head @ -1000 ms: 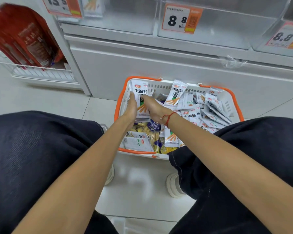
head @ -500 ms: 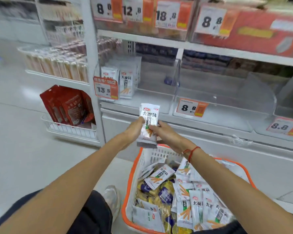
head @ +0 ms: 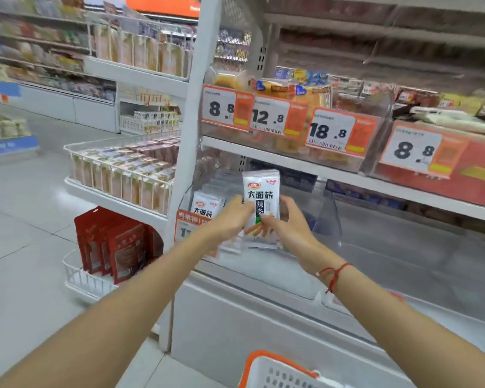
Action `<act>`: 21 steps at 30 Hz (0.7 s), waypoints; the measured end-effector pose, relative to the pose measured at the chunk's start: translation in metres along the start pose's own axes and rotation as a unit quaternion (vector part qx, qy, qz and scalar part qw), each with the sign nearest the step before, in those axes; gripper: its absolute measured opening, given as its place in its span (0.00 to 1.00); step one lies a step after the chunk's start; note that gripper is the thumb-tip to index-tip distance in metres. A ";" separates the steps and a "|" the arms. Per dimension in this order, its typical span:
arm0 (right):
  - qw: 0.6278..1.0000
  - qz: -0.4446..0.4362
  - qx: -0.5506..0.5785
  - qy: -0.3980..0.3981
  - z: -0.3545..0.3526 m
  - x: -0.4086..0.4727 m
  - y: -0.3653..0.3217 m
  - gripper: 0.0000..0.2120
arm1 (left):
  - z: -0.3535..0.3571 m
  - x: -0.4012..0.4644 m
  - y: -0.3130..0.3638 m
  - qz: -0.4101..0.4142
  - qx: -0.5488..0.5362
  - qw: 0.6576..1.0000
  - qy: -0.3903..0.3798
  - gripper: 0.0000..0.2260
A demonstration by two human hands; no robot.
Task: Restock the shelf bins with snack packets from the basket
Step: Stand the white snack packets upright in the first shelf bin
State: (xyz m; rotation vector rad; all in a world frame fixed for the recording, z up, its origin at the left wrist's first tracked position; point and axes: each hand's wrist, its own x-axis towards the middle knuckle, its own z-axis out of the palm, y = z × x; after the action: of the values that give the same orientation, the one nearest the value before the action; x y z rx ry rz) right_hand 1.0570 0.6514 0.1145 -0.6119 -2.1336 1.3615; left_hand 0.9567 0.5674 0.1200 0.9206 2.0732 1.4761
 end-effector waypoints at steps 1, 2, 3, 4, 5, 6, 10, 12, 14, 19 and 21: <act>1.000 -0.020 -0.007 0.000 0.002 0.010 0.003 0.16 | -0.007 0.011 0.000 0.017 0.009 1.000 0.001 0.11; 0.999 -0.039 -0.015 0.002 0.005 0.020 0.004 0.16 | -0.014 0.019 0.002 0.026 0.024 0.999 -0.005 0.13; 0.998 -0.054 -0.029 0.005 0.009 0.031 0.008 0.17 | -0.019 0.030 0.000 0.035 0.043 0.998 -0.007 0.14; 0.997 -0.060 -0.040 0.006 0.013 0.043 0.013 0.18 | -0.023 0.038 -0.001 0.036 0.069 0.997 -0.009 0.14; 0.997 -0.055 -0.055 0.001 0.018 0.057 0.022 0.18 | -0.025 0.048 -0.004 0.044 0.091 0.995 -0.004 0.14; 0.997 -0.048 -0.065 -0.008 0.024 0.071 0.030 0.18 | -0.027 0.055 -0.006 0.045 0.121 0.992 0.001 0.15; 0.989 0.015 -0.135 -0.066 0.049 0.113 0.066 0.25 | -0.026 0.080 -0.029 0.050 0.302 0.952 0.021 0.22; 0.987 0.032 -0.141 -0.069 0.057 0.127 0.082 0.30 | -0.027 0.084 -0.036 0.058 0.369 0.927 0.035 0.22; 0.984 0.037 -0.159 -0.076 0.060 0.133 0.088 0.28 | -0.026 0.085 -0.039 0.065 0.416 0.904 0.071 0.23; 0.968 0.069 -0.208 -0.124 0.061 0.131 0.102 0.33 | -0.015 0.086 -0.043 0.078 0.560 0.816 0.123 0.38; 0.965 0.066 -0.215 -0.133 0.060 0.121 0.094 0.34 | -0.017 0.088 -0.043 0.106 0.630 0.763 0.099 0.42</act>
State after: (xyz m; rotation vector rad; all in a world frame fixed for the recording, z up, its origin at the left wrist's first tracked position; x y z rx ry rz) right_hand 0.9350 0.7236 0.0310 -0.7870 -2.6822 1.0966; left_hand 0.8729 0.6114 0.0880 1.4760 3.1672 -0.0335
